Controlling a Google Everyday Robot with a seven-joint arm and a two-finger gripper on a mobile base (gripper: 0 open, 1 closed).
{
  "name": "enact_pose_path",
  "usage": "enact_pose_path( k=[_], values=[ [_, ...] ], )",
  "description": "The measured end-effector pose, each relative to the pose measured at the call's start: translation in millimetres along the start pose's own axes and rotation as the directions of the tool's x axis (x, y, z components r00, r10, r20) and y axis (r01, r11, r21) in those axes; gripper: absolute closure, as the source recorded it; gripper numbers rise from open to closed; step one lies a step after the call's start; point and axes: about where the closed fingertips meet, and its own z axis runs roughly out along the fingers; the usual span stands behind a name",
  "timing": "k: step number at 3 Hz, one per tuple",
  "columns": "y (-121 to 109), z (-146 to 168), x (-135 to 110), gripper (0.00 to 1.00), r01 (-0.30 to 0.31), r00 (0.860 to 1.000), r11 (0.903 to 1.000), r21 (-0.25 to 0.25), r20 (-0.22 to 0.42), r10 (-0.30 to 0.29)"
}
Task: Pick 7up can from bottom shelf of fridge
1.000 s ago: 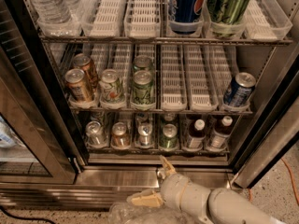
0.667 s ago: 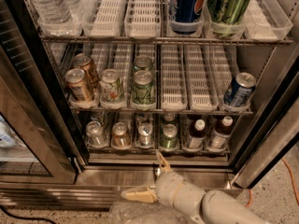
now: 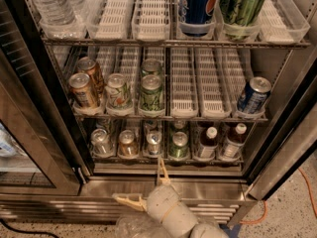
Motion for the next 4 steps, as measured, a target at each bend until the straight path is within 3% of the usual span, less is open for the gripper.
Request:
enact_pose_path(
  k=[1,2,3,4],
  values=[
    [-7.0,0.8,15.4,0.0,-0.058,0.998,0.9966,0.059,0.012,0.057],
    [-7.0,0.9,15.5,0.0,-0.059,0.998,0.9965,0.059,0.012,0.058],
    [-11.5,13.4,36.8,0.0,-0.086,0.996,0.9892,0.119,0.006,0.086],
    [-10.9,31.2,55.6,0.0,-0.107,0.994,0.9706,0.216,0.043,0.1]
  ],
)
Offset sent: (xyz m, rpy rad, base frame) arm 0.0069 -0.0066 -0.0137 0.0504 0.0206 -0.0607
